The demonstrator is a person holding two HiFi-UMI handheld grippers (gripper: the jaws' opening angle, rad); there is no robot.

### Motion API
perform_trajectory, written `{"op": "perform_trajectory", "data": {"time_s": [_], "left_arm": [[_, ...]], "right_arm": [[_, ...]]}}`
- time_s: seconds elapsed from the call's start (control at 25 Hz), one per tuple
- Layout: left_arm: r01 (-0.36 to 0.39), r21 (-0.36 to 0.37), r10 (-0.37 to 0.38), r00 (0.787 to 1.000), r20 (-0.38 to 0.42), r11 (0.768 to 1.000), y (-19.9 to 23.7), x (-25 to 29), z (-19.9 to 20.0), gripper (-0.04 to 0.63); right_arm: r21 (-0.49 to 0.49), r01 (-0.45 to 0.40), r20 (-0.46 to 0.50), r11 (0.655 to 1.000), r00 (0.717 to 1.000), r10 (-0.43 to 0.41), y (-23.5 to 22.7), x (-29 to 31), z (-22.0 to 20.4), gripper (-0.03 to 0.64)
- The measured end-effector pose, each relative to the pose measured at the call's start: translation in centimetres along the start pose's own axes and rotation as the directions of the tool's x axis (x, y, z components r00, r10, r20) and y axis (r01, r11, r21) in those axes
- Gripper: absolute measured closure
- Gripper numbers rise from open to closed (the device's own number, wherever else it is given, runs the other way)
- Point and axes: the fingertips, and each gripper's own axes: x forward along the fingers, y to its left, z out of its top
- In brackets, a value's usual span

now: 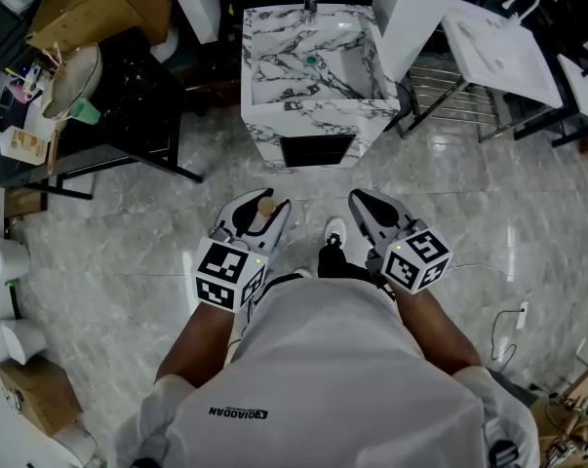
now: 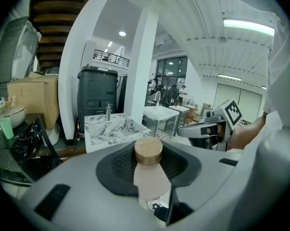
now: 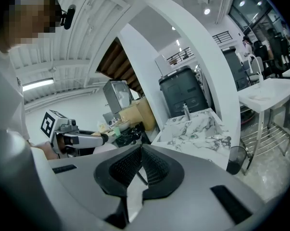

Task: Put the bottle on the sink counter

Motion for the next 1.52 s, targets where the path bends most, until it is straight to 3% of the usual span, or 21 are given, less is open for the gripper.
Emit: {"op": "perform_trajectory", "data": {"time_s": [0.44,0.96,1.52], "left_arm": [[-0.037,-0.005,0.037,0.999,-0.001,0.999,2.4,4.2,2.8,0.459],[-0.1,-0.006,0.1,0.995,-0.005,0.995,3.6,9.4,5.6,0.459],[-0.136,0.01,0.136,0.991,-0.011,0.991,2.5,15.0,8.2,0.459]], "right_arm": [[0.0,-0.017,-0.014,1.0,1.0,0.017,-4.7,2.6,2.8,0.575],[-0.015,-0.097,-0.028,0.995,0.995,0.097,-10.2,5.6,5.8,0.575],[-0.037,-0.151,-0.007,0.988,0.989,0.151,-15.5,6.0,9.4,0.575]]}}
